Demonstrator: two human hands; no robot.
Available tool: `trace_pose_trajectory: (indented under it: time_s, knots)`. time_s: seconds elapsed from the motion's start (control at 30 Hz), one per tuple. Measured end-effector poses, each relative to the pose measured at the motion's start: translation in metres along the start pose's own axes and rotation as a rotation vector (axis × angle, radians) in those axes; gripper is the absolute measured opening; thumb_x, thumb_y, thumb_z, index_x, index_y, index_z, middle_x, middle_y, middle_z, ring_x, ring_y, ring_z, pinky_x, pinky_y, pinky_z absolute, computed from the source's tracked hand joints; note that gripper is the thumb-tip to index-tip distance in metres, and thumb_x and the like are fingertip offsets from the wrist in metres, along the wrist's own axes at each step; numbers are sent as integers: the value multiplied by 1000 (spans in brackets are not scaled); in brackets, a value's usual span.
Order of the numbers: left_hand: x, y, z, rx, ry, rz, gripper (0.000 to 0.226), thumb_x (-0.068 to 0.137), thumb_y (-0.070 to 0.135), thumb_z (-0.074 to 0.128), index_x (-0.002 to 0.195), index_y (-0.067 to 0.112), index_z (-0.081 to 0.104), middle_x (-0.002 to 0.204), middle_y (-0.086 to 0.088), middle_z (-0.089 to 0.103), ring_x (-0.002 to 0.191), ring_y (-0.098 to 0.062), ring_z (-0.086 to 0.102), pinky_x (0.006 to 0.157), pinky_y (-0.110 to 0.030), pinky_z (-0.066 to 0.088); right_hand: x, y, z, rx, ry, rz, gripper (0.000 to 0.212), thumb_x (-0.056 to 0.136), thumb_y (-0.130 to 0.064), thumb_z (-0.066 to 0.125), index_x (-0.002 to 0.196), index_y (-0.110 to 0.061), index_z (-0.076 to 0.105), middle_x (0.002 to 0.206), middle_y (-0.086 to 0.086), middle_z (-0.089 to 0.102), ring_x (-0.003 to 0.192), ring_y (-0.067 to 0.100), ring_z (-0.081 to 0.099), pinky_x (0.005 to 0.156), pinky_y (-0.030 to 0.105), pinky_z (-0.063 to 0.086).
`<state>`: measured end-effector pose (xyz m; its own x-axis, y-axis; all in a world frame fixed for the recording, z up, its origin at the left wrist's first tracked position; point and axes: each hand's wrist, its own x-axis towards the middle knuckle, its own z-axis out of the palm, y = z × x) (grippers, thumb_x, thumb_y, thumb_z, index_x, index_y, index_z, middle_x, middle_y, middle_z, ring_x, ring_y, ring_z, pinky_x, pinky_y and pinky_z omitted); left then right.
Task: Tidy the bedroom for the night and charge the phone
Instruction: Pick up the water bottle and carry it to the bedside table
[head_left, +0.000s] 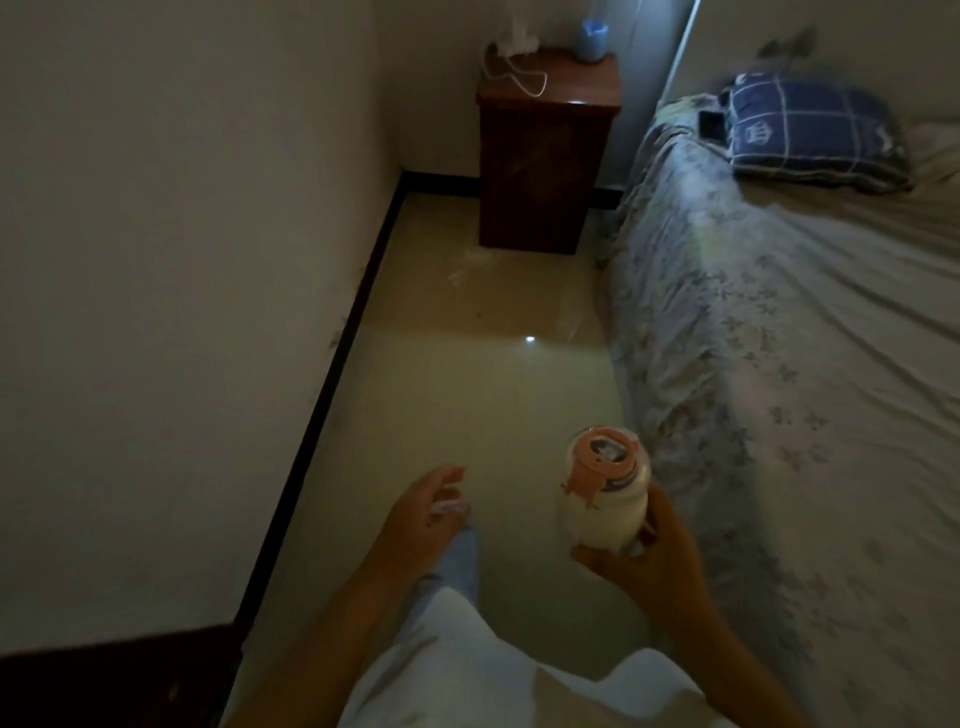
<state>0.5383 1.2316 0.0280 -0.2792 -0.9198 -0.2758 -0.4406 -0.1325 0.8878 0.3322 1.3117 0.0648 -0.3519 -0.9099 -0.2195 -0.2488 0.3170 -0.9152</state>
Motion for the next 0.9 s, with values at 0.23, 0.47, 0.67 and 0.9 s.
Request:
trace_pose_trajectory:
  time_s: [0.23,0.47,0.67,0.9]
  knots:
    - [158,12,-78,-4,-24,-51,39,79,15,55,117,6,48,110,-4,52,95,-13,53,66,1,45,147,-43,33,-18,127,163,73,55,3,82,117,-7,46,100,3,53,94,18,52,70,18,38]
    - [318,66,-115,90,-151,53,33,85,3,52,118,2,48,110,-3,49,101,-16,50,73,-10,45,278,-102,56,-34,242,177,75,51,4,83,116,-3,46,97,5,51,93,21,49,80,36,44]
    - [439,106,-108,105,-203,96,34,84,6,55,118,5,49,110,-2,50,101,-14,51,68,4,43,397,-113,58,-15,250,204,74,50,4,84,113,-4,47,95,4,52,91,20,51,76,34,45]
    - [590,140,-109,67,-157,-24,33,85,13,53,117,18,46,111,0,51,101,-13,50,70,-5,43,569,-136,15,11,213,185,73,53,5,82,116,-7,47,101,3,54,95,19,52,64,15,38]
